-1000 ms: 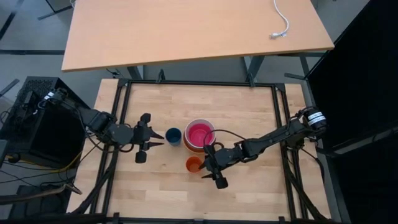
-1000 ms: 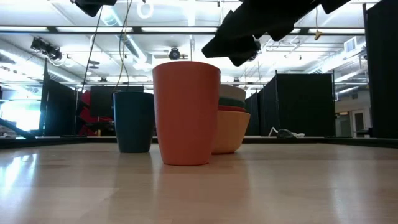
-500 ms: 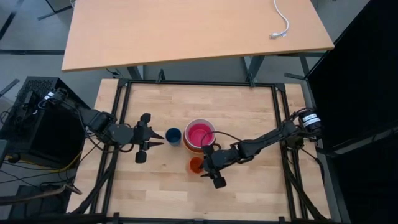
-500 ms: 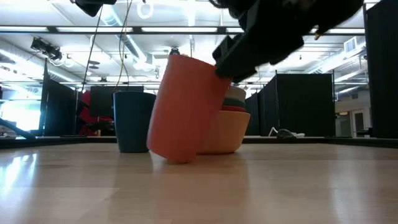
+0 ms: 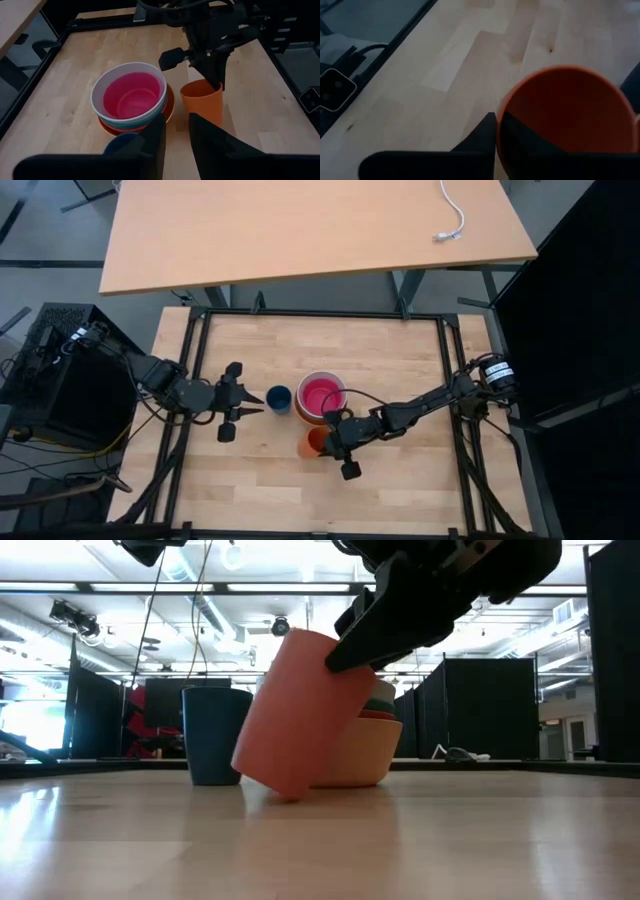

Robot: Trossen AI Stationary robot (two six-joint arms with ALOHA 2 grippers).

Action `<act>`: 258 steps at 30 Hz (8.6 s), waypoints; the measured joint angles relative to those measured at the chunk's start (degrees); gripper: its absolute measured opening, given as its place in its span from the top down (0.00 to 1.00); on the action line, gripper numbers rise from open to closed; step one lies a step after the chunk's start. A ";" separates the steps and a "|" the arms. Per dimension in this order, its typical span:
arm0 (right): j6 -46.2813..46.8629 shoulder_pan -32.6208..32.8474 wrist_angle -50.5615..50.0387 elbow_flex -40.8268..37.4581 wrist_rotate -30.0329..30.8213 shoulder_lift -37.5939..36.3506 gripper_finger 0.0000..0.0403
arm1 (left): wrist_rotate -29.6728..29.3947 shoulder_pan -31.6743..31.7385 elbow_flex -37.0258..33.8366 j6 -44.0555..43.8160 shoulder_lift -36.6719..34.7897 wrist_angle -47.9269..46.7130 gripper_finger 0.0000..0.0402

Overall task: Nest bowls inside each other
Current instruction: Move the orange cup to the right of the stacked bowls, then return to Home Position

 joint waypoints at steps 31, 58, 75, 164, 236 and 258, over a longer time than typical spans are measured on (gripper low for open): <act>15.91 0.98 -59.58 14.81 25.20 -23.67 1.00 | -0.53 -0.02 0.00 -2.59 0.00 -0.10 0.88; 17.65 -8.13 -46.95 -0.39 10.60 -20.68 1.00 | -1.86 -0.02 0.00 -2.38 0.00 -0.70 0.91; 16.45 -9.31 -44.06 -0.26 9.07 -16.16 1.00 | -1.94 -0.02 0.00 -2.50 0.00 -1.53 0.90; -4.01 -7.36 -0.61 -51.56 10.62 -91.44 1.00 | -7.45 9.08 -42.29 15.69 -40.40 36.50 1.00; -4.95 -17.97 -1.75 -55.47 1.85 -101.81 1.00 | 22.71 33.27 -49.70 12.38 -39.43 50.19 0.99; -4.91 -17.97 -1.44 -55.47 2.05 -101.59 1.00 | 22.54 33.27 -49.74 12.43 -39.43 49.96 0.99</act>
